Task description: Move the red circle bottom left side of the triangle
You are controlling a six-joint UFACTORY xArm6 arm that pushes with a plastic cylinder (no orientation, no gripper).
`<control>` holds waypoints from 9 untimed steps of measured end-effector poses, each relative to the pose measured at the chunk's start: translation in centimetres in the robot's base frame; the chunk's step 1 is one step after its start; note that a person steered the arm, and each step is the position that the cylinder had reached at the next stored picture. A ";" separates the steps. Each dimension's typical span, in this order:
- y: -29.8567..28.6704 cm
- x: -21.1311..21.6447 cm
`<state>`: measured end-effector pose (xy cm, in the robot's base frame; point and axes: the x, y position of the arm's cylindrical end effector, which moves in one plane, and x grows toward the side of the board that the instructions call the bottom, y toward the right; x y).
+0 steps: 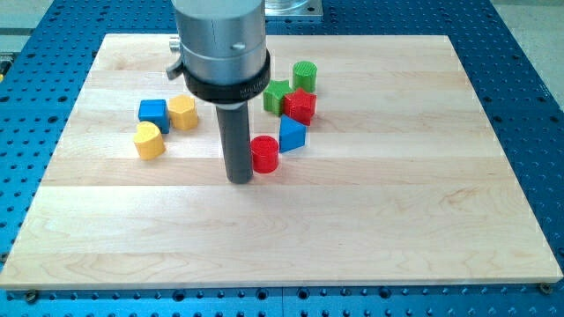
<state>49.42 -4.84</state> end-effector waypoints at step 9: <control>1.0 -5.0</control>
<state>44.44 -3.88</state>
